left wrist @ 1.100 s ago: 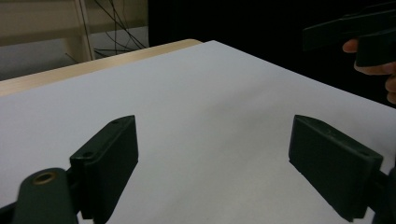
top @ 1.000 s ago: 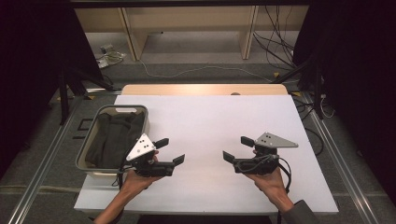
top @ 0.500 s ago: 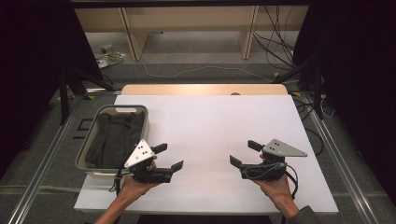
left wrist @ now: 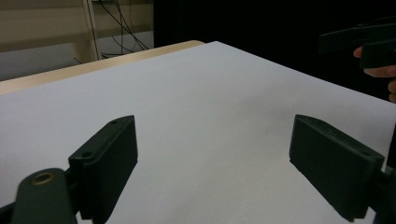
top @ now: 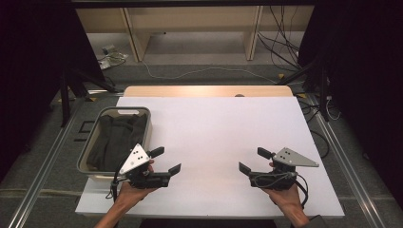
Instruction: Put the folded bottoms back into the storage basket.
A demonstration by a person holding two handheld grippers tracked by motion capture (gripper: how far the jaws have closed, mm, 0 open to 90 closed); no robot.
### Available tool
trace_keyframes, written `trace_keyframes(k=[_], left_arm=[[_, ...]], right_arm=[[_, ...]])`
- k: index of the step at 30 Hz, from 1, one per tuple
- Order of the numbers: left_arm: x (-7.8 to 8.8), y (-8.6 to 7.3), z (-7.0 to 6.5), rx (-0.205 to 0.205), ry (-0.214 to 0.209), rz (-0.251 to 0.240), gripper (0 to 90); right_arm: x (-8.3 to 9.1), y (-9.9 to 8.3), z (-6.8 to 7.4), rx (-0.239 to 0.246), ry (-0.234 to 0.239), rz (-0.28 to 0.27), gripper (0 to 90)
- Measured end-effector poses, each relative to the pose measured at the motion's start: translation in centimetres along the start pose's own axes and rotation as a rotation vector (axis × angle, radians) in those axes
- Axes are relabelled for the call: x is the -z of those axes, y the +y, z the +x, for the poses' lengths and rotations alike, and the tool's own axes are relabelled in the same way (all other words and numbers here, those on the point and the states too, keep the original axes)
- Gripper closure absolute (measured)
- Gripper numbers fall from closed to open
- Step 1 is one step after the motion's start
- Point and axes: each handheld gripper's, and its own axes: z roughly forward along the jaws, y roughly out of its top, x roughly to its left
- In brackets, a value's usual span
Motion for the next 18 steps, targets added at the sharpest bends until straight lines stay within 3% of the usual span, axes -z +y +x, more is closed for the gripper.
trace_keyframes(k=[8,13,18], left_arm=[[0.4,-0.4,-0.2,-0.010,0.005,0.008,14.4],[0.6,-0.7,-0.1,0.016,-0.001,0.012,12.2],[0.9,-0.8,0.0,0.012,0.007,0.019,9.0]], right_arm=[[0.8,-0.7,-0.4,-0.022,-0.017,0.002,12.5],[1.2,-1.1,-0.4,-0.018,-0.027,0.002,12.5],[1.5,-1.4,-0.3,-0.009,-0.039,0.016,12.4]])
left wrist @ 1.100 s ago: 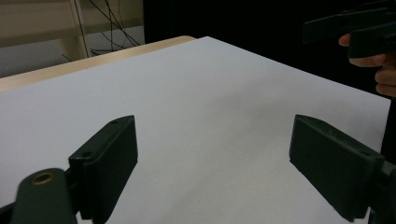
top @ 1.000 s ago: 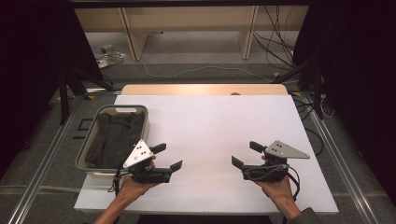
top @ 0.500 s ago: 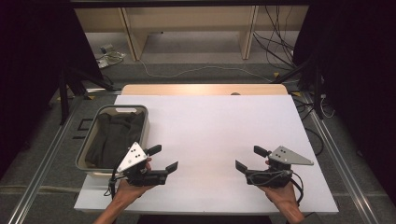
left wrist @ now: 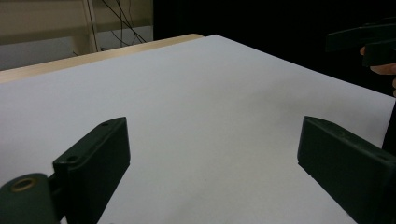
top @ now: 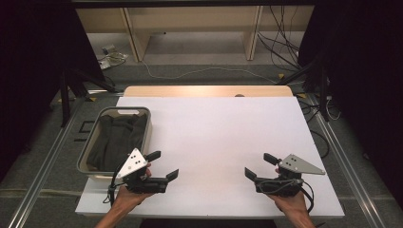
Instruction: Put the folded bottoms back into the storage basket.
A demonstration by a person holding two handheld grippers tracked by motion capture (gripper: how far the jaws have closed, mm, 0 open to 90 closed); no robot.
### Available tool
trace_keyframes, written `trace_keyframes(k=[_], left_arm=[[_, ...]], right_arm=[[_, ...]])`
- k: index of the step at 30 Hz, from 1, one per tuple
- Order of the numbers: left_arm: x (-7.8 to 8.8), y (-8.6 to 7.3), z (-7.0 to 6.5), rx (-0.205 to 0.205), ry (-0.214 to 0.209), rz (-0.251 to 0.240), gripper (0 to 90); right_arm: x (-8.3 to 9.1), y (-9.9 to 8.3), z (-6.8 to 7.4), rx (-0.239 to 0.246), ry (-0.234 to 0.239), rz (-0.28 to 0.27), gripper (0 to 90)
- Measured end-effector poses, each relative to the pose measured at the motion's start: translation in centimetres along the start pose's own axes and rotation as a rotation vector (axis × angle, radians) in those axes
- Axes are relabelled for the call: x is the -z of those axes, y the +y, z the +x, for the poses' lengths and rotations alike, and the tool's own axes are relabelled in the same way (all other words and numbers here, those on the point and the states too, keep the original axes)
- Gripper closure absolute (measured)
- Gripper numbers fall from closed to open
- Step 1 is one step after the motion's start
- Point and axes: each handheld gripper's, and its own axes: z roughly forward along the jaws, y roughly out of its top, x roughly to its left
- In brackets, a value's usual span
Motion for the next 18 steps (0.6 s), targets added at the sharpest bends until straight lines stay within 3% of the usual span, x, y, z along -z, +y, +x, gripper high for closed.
trace_keyframes(k=[5,18], left_arm=[[0.31,0.25,0.26,0.003,0.002,-0.025,1.2],[-0.20,0.31,0.07,-0.008,0.010,0.004,1.2]], right_arm=[[0.30,0.08,0.01,0.001,-0.007,-0.018,12.4],[0.31,0.32,-0.08,0.016,-0.036,-0.039,12.4]])
